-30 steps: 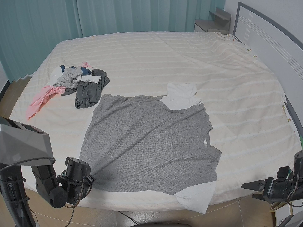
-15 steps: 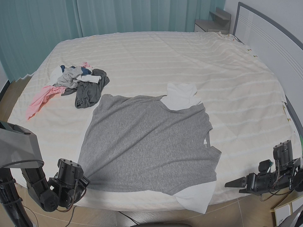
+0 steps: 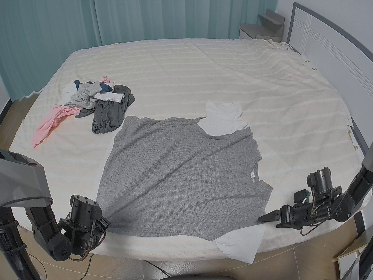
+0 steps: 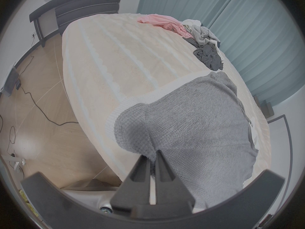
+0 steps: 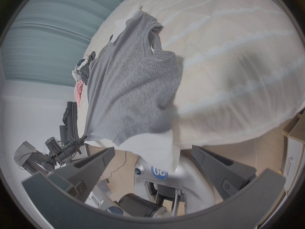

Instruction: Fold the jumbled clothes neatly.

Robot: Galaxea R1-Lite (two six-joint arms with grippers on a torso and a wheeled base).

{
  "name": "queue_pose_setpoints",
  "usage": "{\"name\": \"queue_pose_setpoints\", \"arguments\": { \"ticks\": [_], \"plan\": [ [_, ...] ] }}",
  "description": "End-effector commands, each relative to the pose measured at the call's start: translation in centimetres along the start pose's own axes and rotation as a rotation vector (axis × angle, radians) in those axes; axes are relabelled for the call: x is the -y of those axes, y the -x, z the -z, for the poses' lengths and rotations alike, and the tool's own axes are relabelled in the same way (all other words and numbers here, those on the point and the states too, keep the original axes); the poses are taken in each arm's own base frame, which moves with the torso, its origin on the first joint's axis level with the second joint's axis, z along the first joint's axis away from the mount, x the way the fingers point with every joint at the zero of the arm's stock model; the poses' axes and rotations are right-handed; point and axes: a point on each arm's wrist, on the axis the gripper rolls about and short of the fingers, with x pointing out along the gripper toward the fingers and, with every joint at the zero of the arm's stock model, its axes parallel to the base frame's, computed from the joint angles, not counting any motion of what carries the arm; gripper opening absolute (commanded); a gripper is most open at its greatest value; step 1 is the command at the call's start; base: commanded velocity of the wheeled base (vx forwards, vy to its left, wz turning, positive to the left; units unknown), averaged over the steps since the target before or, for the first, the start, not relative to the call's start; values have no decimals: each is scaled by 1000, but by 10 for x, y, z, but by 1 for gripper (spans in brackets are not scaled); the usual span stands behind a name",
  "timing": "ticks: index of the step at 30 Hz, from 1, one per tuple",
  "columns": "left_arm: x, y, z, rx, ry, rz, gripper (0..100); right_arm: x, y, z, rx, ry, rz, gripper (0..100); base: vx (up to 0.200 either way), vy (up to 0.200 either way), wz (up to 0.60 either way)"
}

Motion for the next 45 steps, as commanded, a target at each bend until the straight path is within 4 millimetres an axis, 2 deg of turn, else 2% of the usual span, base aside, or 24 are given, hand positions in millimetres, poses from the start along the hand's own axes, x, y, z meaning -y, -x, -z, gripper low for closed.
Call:
{"name": "queue_pose_setpoints", "arguments": {
  "ticks": [1,6,14,20,21,32,33,38,45],
  "plan": [
    [1,0,1,-1,-1,2,0,11,-35,-4,-40,-1,6,100,0,0,0],
    [0,-1,2,-4,-5,0,0,10,-52,-6,-36,23,-13,100,0,0,0],
    [0,-2,3,-6,-6,-4,0,-2,-65,-17,-27,59,-73,100,0,0,0],
    [-1,-4,4,-9,-11,-12,0,-7,-68,-15,-35,69,-81,100,0,0,0],
    [-1,-4,4,-9,-11,-12,0,-7,-66,-14,-36,67,-79,0,0,0,0],
    [-4,-1,9,-24,-46,-20,0,5,-44,-3,-39,20,-48,0,0,0,0],
    [-6,1,13,-37,-84,-26,0,8,-37,1,-43,7,-38,0,0,0,0],
    [-9,4,18,-53,-156,-30,0,13,-31,15,-82,-15,-17,0,0,0,0],
    [-16,8,21,-68,-245,-46,0,14,-23,24,-98,-25,-13,0,0,0,0]
  ]
}}
